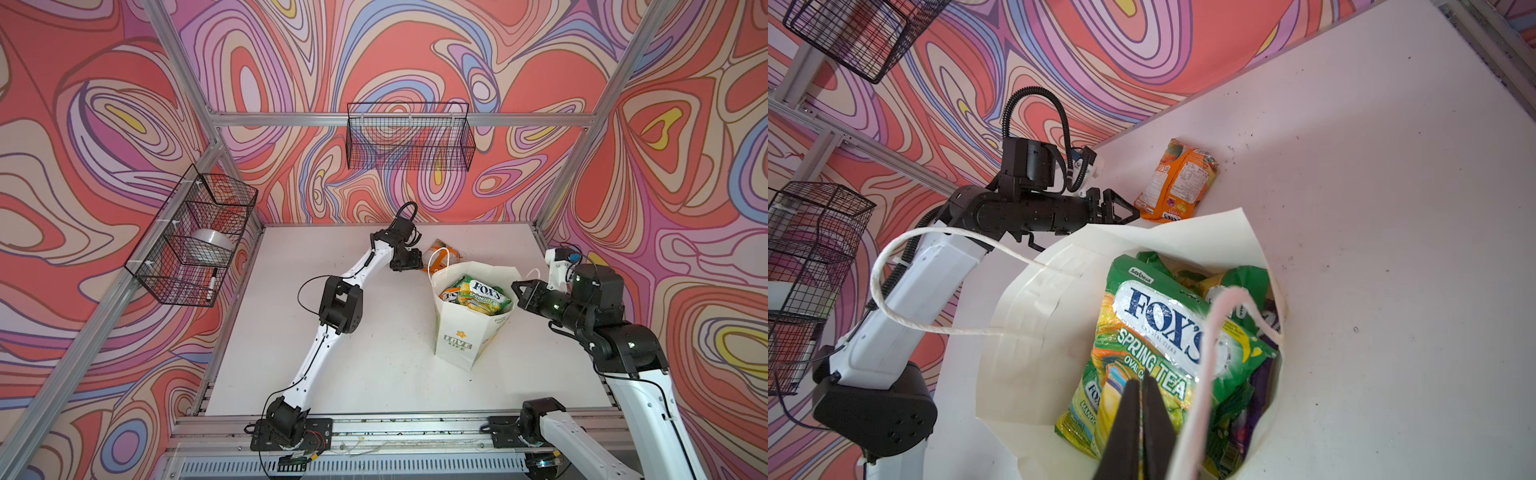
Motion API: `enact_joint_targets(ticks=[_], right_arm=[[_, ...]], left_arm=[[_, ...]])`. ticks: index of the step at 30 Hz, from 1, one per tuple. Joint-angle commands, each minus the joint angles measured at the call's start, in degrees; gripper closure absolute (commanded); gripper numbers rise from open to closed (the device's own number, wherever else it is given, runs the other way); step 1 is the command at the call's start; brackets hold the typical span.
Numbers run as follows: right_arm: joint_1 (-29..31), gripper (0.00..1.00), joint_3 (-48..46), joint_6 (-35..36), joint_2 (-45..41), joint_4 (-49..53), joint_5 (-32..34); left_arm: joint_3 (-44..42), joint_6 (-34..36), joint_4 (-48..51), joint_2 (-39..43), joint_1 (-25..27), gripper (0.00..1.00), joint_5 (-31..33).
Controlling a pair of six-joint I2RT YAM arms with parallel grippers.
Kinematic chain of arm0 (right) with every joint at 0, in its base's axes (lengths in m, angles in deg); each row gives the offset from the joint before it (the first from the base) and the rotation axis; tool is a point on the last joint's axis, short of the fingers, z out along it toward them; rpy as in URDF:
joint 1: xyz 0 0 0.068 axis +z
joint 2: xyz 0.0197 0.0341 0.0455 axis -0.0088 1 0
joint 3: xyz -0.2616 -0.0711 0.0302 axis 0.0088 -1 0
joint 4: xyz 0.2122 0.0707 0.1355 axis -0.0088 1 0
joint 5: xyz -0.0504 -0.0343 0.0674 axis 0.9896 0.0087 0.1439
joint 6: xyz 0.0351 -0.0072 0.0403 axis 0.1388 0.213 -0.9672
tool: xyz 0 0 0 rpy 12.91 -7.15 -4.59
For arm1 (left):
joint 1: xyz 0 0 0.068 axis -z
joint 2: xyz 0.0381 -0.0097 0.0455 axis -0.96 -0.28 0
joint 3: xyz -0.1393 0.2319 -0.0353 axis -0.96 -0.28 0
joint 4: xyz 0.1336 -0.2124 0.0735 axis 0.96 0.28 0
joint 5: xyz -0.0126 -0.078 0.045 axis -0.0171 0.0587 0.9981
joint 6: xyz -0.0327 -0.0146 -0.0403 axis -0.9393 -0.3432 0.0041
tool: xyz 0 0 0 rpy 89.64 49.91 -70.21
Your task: Place the snacks into the paper bag
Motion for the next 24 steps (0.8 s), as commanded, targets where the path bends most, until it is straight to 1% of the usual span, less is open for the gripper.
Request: enact_joint_targets(ticks=[1, 3, 5, 6, 7, 9, 10, 13, 16, 18, 20, 21, 23, 24], right_arm=[[0.2, 1.0, 0.9, 0.3, -0.6, -3.1, -0.7], [0.2, 1.0, 0.2, 0.7, 0.1, -4.5, -2.4], [0.2, 1.0, 0.0, 0.7, 1.0, -5.5, -3.7], [0.2, 1.0, 0.0, 0.7, 1.2, -5.6, -3.7], [0.1, 1.0, -0.2, 0.7, 1.0, -6.1, -3.6], [0.2, 1.0, -0.9, 0.7, 0.2, -7.3, -3.1], [0.1, 1.0, -1.1, 0.7, 0.1, -7.6, -2.9], [0.2, 1.0, -1.9, 0.6, 0.1, -8.7, -3.0], [0.1, 1.0, -3.0, 0.5, 0.0, -10.1, -3.5], [0.2, 1.0, -3.2, 0.5, 0.1, -10.6, -3.9], [0.2, 1.0, -3.1, 0.5, 0.2, -10.9, -4.2], [0.2, 1.0, -3.0, 0.7, 0.4, -10.8, -4.3], [0.2, 1.0, -2.5, 1.1, 0.6, -10.5, -4.4], [0.2, 1.0, -2.3, 1.3, 0.7, -10.4, -4.5]], left_arm=[[-2.9, -2.9, -2.5, 0.9, 0.4, 0.37, -4.6], [-8.8, -3.9, -8.5, 5.2, 0.3, 0.32, -8.8], [-13.5, -5.5, -13.1, 10.5, -0.3, 0.25, -12.6], [-15.9, -6.1, -14.6, 14.4, -0.7, 0.21, -13.7], [-19.1, -6.0, -16.1, 18.9, -1.1, 0.15, -13.8], [-26.1, -5.0, -18.8, 28.5, -1.1, 0.03, -10.9], [-29.2, -4.6, -19.5, 33.4, -1.2, 0.0, -9.5], [-37.0, -4.0, -20.3, 45.4, -1.2, 0.0, -6.1], [-42.9, -3.5, -20.6, 55.7, -1.0, 0.0, -3.0], [-46.4, -2.4, -20.8, 60.9, -0.5, 0.0, -2.6], [-48.1, 0.7, -19.9, 64.5, 1.8, 0.0, -3.5], [-47.8, 2.8, -18.1, 65.5, 3.8, 0.0, -3.0], [-46.0, 7.0, -13.2, 65.8, 8.3, 0.0, 0.0], [-44.4, 8.0, -10.1, 65.1, 10.3, 0.0, 2.5]])
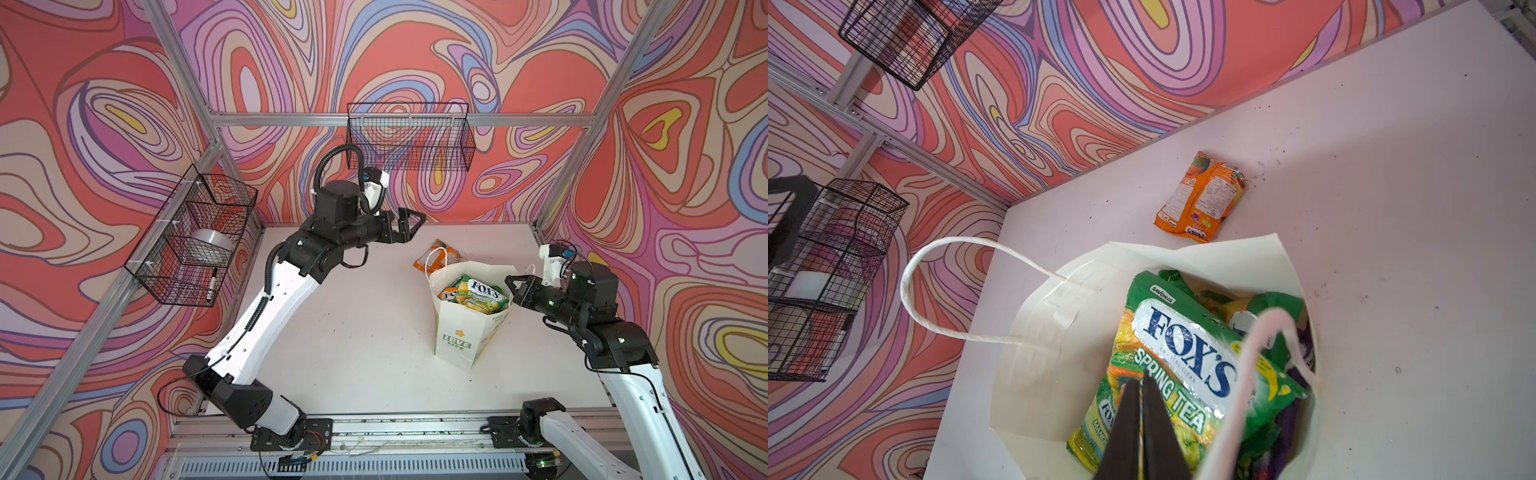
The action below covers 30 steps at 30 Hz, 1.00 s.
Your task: Place the snacks into the paper bag
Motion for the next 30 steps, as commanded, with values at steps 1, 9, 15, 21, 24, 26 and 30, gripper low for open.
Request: enact_joint_targets(ticks=[1, 9, 15, 21, 24, 26, 30], right_arm=[[0.2, 1.0, 0.9, 0.9, 0.0, -3.2, -0.9], [0.2, 1.0, 0.5, 0.9, -0.4, -3.1, -0.9], [0.1, 1.0, 0.6, 0.9, -0.7, -2.4, -0.6], [0.1, 1.0, 0.4, 1.1, 0.4, -3.7, -2.4], [0.2, 1.0, 0.8, 1.1, 1.7, -5.0, -4.7], [0.2, 1.0, 1.4, 0.6, 2.6, -7.1, -7.0], [0.3, 1.0, 4.8, -1.5, 5.6, -11.4, -11.2]], left_arm=[[1.2, 6.0, 11.8, -5.2, 5.4, 0.0, 8.1], [9.9, 5.3, 24.1, -16.2, 14.8, 0.0, 25.8], [13.0, 2.9, 26.8, -22.0, 16.7, 0.2, 25.2], [15.4, 1.6, 29.0, -23.7, 16.8, 0.82, 25.9], [17.9, 1.4, 31.6, -24.2, 16.8, 1.0, 28.2], [18.9, 1.3, 32.4, -23.5, 16.6, 1.0, 29.7], [19.2, -0.4, 32.8, -20.7, 13.7, 1.0, 30.2]])
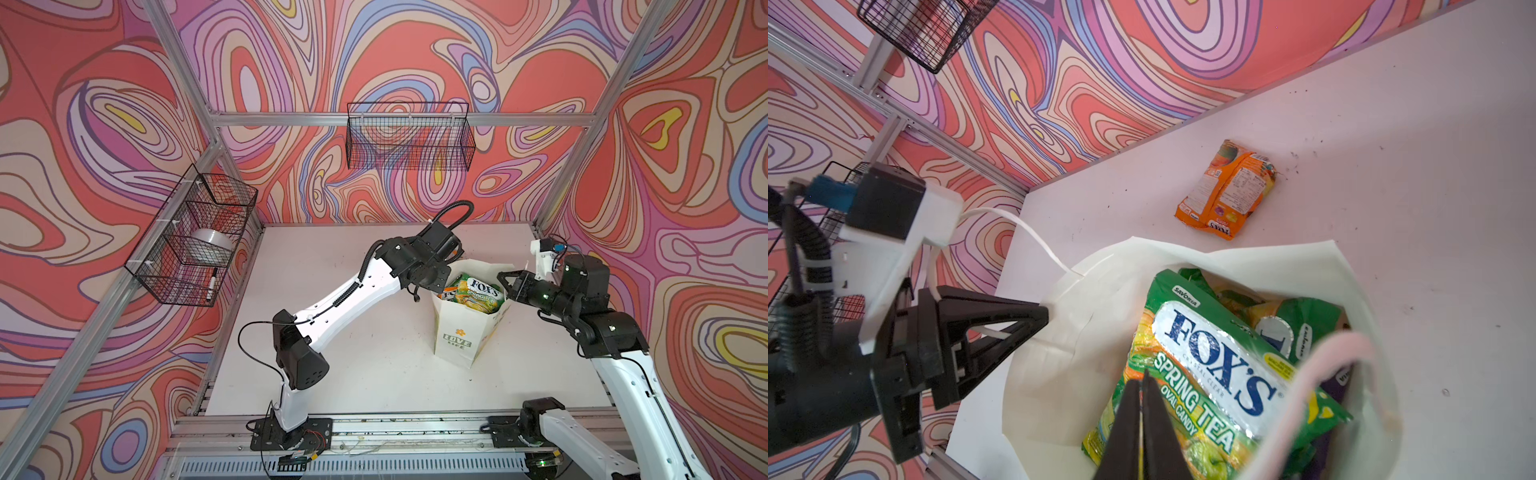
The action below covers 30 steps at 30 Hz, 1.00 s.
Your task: Place the snacks into the paper bag
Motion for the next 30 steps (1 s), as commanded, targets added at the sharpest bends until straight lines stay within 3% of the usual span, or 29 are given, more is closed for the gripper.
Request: enact_joint_targets(ticks=[1, 4, 9, 12, 20, 26, 28, 30], right_arm=[[0.4, 1.0, 5.1, -2.0, 2.3, -9.8, -6.3], [2.3, 1.0, 9.2, -3.9, 6.7, -13.5, -8.9], [13.3, 1.0, 17.3, -3.5, 16.6, -15.7, -3.7], [16.6, 1.0, 20.1, -4.7, 21.9, -18.9, -3.9], [20.6, 1.0, 19.2, -8.2, 30.1, -28.7, -5.6], [25.5, 1.0, 15.5, -8.2, 33.1, -30.1, -4.8], [27.1, 1.0, 15.4, -7.3, 33.1, -27.9, -1.8], [29.1, 0.8, 15.9, -4.7, 31.9, -24.3, 4.9]], left_arm=[[2.8, -2.4, 2.5, 3.6, -3.6, 1.0, 1.6], [2.0, -3.0, 2.7, 6.8, -7.1, 1.0, -1.0], [0.6, -2.7, 4.2, 12.8, -10.2, 1.0, 0.8], [-2.3, -2.5, 4.9, 16.4, -11.9, 1.0, 2.7], [-17.1, -3.4, 3.5, 23.8, -15.3, 1.0, 5.7], [-29.1, -4.9, 0.2, 27.6, -17.7, 1.0, 4.0], [-30.7, -4.9, -0.3, 28.3, -18.5, 1.0, 3.0], [-31.6, -4.7, -0.8, 29.2, -19.0, 1.0, 2.3]])
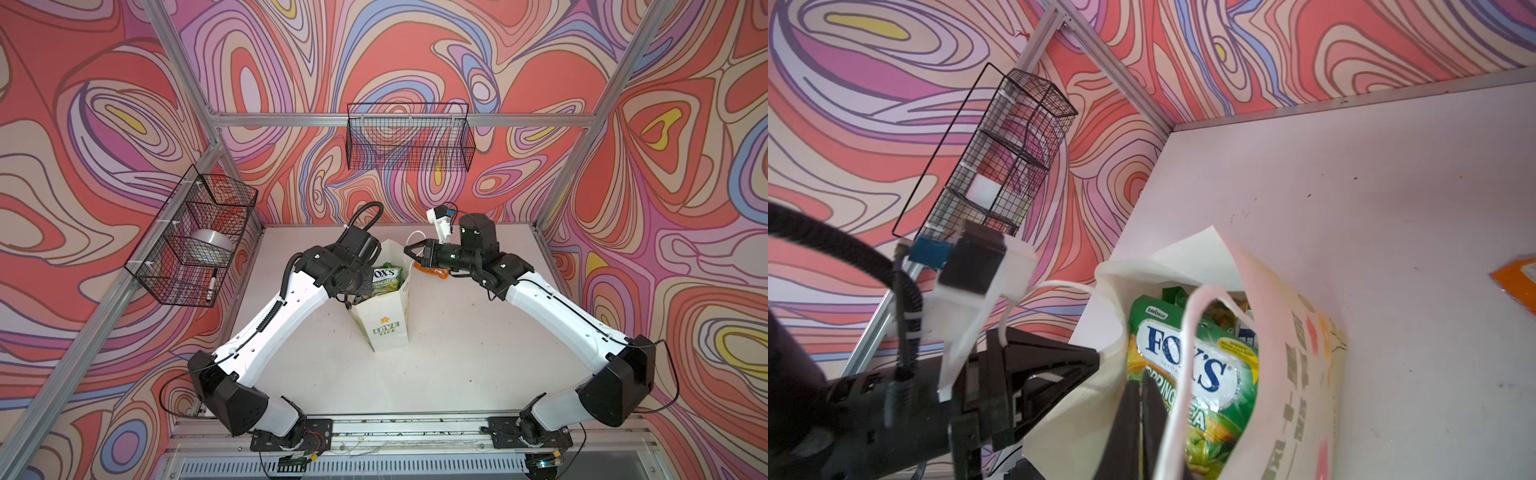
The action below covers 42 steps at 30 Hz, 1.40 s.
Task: Place the snacks into the paper bag
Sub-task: 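Hold the bag rim with the left gripper while the right gripper reaches the orange packet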
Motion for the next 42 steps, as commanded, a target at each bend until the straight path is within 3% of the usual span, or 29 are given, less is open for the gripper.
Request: enact_joint_targets(ticks=[1, 5, 7, 11, 15, 19, 22, 25, 28, 32, 38, 42], right_arm=[[2.0, 0.69, 0.1, 2.8, -2.4, 2.0, 8.7], [2.1, 0.28, 0.2, 5.0, -6.6, 5.5, 15.7], [2.0, 0.17, 1.8, 6.8, -8.8, 8.3, 18.5], [2.1, 0.06, 4.2, 9.1, -14.2, 14.1, 26.4], [0.6, 0.02, 6.0, 11.3, -15.5, 21.6, 39.9], [-7.3, 0.02, 2.7, 9.5, -14.1, 20.9, 35.4], [-16.1, 0.02, -2.3, 4.8, -10.4, 15.9, 24.6], [-21.9, 0.02, -5.7, 1.3, -4.2, 9.4, 18.4], [-24.6, 0.01, -5.1, 0.8, 5.7, 5.2, 16.8], [-28.3, 0.02, -1.7, -3.8, 20.8, -0.5, 7.3], [-28.5, 0.02, 8.0, -6.7, 37.1, -0.8, 6.3], [-28.4, 0.02, 10.9, -8.5, 41.9, -2.1, 6.4]], left_arm=[[-1.6, -1.0, -2.3, 3.2, -1.4, 1.0, -1.3], [-2.7, -0.5, -3.6, 4.4, -2.2, 1.0, -5.5], [-2.7, 0.1, -3.6, 4.5, -2.3, 1.0, -6.8], [-3.0, 1.1, -4.4, 5.6, -2.5, 1.0, -8.2], [-2.2, 1.6, -4.1, 7.0, -2.9, 1.0, -10.3], [-5.6, 2.0, -6.9, 10.3, -3.6, 1.0, -5.3], [-9.6, 1.0, -10.8, 12.6, -6.7, 1.0, -10.3], [-14.2, -0.6, -14.8, 14.2, -11.4, 1.0, -17.3], [-15.3, -0.9, -15.2, 14.9, -13.3, 1.0, -19.8], [-15.4, 0.3, -15.2, 15.9, -13.6, 1.0, -19.7], [-15.7, 1.4, -15.7, 16.0, -14.4, 1.0, -21.0], [-15.9, 1.4, -15.6, 15.4, -14.5, 1.0, -21.7]])
